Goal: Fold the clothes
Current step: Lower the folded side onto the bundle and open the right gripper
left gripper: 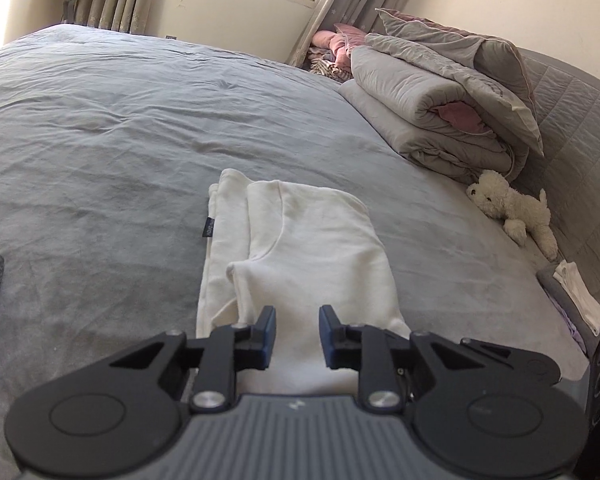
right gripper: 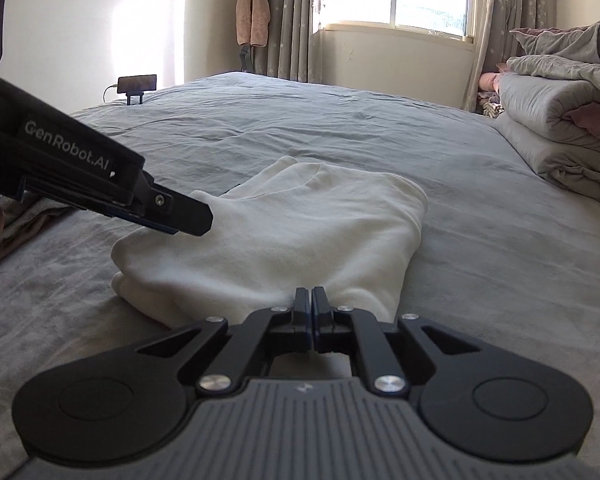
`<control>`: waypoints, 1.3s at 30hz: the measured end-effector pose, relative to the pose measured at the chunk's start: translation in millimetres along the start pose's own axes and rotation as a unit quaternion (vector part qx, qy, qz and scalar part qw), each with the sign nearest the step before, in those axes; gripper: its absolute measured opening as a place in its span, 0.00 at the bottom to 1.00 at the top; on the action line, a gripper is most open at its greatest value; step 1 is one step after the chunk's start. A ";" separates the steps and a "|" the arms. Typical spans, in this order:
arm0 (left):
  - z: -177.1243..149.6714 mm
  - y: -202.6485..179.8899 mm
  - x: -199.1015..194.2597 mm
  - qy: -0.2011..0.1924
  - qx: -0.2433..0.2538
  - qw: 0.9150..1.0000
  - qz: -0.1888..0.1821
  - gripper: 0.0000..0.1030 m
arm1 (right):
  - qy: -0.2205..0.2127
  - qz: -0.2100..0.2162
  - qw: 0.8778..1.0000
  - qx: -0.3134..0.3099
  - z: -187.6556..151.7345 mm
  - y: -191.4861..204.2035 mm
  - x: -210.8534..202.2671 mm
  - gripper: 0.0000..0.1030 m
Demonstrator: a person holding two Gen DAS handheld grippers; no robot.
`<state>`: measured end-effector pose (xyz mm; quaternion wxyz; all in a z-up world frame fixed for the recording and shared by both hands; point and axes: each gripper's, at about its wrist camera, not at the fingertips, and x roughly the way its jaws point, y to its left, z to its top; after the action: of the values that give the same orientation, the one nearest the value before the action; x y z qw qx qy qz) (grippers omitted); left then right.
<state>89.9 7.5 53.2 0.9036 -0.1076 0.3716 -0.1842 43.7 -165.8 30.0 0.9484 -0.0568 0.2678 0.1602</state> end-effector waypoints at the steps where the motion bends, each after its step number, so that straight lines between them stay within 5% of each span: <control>1: -2.5 -1.0 3.6 0.008 0.000 1.000 0.003 0.23 | 0.000 0.001 1.000 0.004 -0.1 -0.5 0.0 0.10; 11: -11.4 10.4 14.6 0.042 -0.004 0.999 0.016 0.22 | 0.006 0.015 1.000 0.012 3.5 -4.9 -6.0 0.09; 17: -7.5 25.7 13.2 0.056 -0.036 0.998 0.023 0.04 | 0.018 0.032 0.999 0.029 8.9 -11.7 -13.4 0.11; 29: -4.8 21.3 8.1 0.048 -0.008 0.998 0.044 0.04 | 0.055 0.054 0.996 0.050 -0.5 -14.2 -7.2 0.09; 31: -0.9 21.0 -1.2 0.029 -0.016 0.999 0.036 0.11 | 0.061 0.058 0.995 0.053 -2.1 -14.7 -6.2 0.09; 33: 2.2 15.8 -12.4 -0.002 -0.011 1.000 0.024 0.41 | 0.061 0.055 0.995 0.051 -3.4 -12.6 -6.4 0.09; 39: -1.6 -3.6 -7.4 -0.021 0.037 0.999 0.025 0.44 | 0.056 0.045 0.996 0.046 -5.8 -7.7 -6.9 0.09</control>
<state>83.0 7.2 58.0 0.9187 -0.0689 0.3483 -0.1728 37.9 -176.0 28.9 0.9254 -0.0098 0.3297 0.1866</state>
